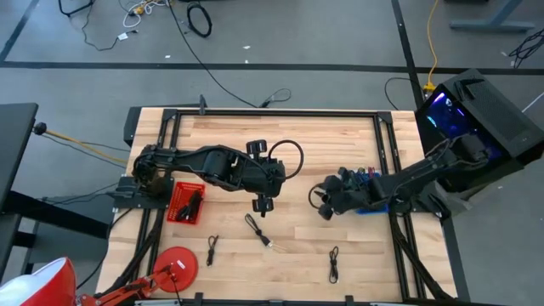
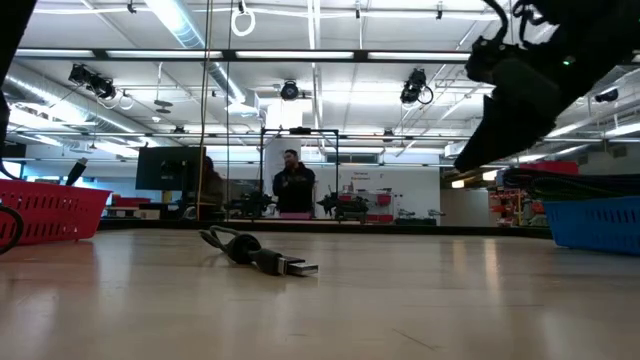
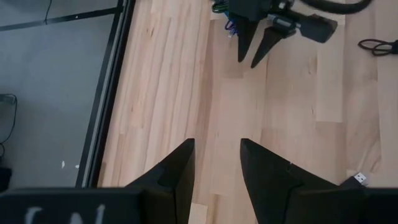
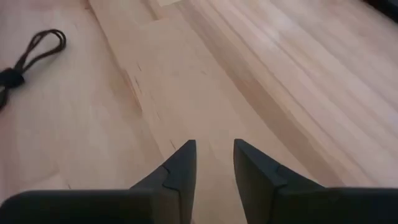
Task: Pick & Place USB Port
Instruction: Put the black charger cable into the red bin
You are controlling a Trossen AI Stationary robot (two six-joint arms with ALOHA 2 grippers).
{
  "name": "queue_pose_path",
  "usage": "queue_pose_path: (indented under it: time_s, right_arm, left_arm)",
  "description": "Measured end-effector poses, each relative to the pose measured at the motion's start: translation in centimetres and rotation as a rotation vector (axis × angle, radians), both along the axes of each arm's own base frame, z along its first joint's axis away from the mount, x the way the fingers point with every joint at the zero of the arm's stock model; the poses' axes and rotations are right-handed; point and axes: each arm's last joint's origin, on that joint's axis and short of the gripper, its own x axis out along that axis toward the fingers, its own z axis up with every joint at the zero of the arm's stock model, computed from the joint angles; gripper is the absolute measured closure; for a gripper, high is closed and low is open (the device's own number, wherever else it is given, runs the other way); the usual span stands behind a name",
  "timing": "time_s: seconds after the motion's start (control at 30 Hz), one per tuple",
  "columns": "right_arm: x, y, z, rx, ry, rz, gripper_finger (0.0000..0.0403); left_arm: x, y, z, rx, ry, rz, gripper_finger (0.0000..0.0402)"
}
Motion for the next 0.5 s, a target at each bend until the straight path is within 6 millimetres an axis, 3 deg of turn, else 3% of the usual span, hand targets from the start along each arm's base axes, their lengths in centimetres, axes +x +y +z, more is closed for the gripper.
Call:
queue_pose_path:
  time_s: [0.5]
  right_arm:
    - [1.9,-1.8,-2.5,0.030,0.065,-0.062,0.0295]
  left_arm:
    - [0.0,0.0,0.0,0.007,0.000,-0.011,0.0269]
